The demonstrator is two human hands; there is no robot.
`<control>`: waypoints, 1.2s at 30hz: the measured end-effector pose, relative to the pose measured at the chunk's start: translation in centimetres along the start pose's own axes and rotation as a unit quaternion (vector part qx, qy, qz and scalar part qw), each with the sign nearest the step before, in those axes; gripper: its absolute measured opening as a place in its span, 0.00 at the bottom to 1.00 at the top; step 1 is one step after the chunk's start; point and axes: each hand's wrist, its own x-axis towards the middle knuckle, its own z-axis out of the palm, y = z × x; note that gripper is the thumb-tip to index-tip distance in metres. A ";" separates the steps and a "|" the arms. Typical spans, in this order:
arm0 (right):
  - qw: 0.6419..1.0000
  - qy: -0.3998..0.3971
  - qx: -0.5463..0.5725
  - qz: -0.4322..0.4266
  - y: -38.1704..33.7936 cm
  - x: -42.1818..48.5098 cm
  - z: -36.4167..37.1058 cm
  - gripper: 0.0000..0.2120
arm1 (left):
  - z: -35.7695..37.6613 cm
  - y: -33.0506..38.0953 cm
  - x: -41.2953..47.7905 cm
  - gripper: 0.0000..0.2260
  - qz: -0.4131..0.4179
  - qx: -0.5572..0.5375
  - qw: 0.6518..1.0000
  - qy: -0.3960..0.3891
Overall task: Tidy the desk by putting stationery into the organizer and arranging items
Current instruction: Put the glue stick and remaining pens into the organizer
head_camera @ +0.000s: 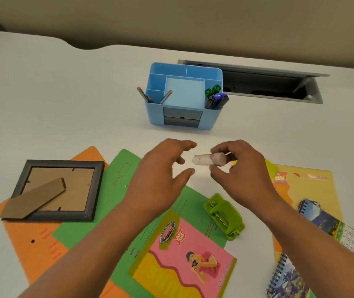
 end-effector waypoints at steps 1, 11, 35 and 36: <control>1.000 -0.002 0.016 -0.008 -0.9 0.2 -0.1 0.13 | -0.1 0.0 0.3 0.22 0.012 0.016 1.000 -0.013; 0.972 -0.026 0.232 -0.027 -5.4 1.2 -0.9 0.09 | -2.8 1.3 2.9 0.14 0.098 0.099 0.990 0.016; 0.979 0.053 0.157 0.115 7.3 1.8 3.3 0.05 | -8.9 -4.8 21.4 0.12 -0.073 0.138 0.988 -0.015; 0.980 0.052 0.156 0.114 7.4 1.7 3.4 0.06 | -8.6 -5.1 21.6 0.12 -0.073 0.154 0.985 -0.021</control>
